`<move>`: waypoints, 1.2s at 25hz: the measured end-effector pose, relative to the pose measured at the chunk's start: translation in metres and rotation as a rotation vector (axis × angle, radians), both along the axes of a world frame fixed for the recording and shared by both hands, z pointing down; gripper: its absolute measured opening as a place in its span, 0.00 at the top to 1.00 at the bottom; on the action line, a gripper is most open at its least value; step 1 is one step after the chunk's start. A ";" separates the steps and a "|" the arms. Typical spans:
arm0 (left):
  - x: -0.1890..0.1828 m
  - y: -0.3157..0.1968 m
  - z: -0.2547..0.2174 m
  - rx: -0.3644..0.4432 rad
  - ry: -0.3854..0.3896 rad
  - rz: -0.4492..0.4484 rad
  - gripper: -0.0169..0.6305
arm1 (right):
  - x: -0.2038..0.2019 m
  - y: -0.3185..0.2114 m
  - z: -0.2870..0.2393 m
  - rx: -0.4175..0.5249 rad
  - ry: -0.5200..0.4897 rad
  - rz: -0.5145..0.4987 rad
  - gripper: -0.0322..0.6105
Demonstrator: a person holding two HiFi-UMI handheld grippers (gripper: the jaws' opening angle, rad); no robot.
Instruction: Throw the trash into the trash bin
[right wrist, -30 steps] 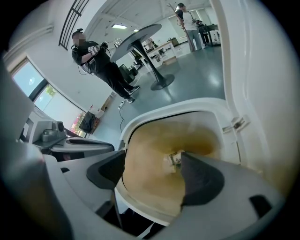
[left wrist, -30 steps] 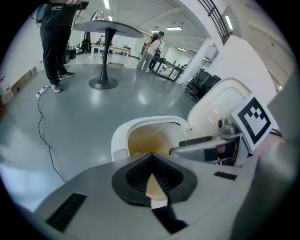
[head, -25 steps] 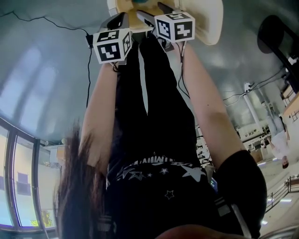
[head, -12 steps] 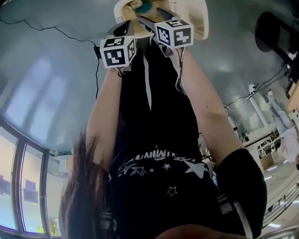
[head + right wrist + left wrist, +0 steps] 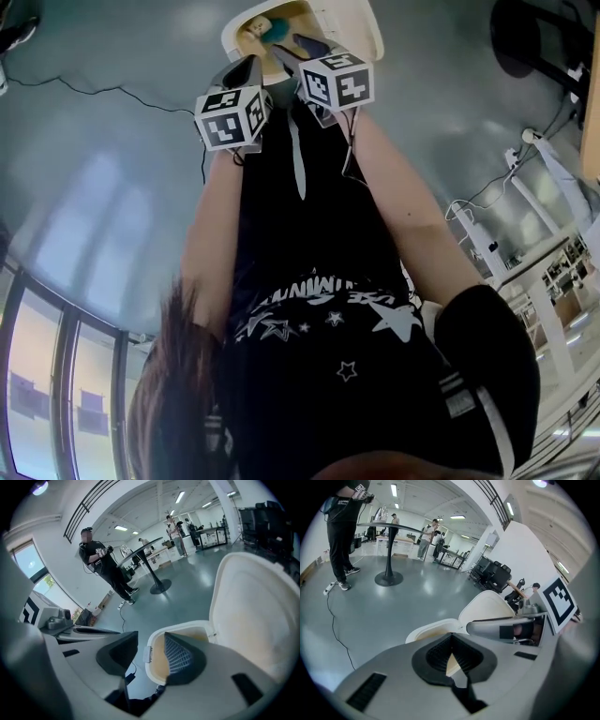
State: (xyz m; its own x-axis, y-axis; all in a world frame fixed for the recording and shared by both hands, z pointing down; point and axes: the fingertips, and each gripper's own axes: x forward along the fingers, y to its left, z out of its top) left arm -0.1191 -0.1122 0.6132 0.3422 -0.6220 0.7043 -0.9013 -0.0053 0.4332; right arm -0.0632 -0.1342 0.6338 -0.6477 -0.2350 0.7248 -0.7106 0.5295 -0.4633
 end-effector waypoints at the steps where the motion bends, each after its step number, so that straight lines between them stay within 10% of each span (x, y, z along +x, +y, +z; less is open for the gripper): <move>1: -0.001 -0.001 -0.005 0.007 0.002 0.005 0.96 | 0.001 0.001 -0.006 0.009 -0.003 0.021 0.69; 10: -0.018 -0.006 -0.066 0.082 0.033 0.009 0.96 | 0.000 0.010 -0.075 0.071 -0.047 0.124 0.94; 30: -0.001 0.009 -0.163 0.234 0.031 0.119 0.96 | 0.027 0.018 -0.159 0.162 -0.080 0.130 0.94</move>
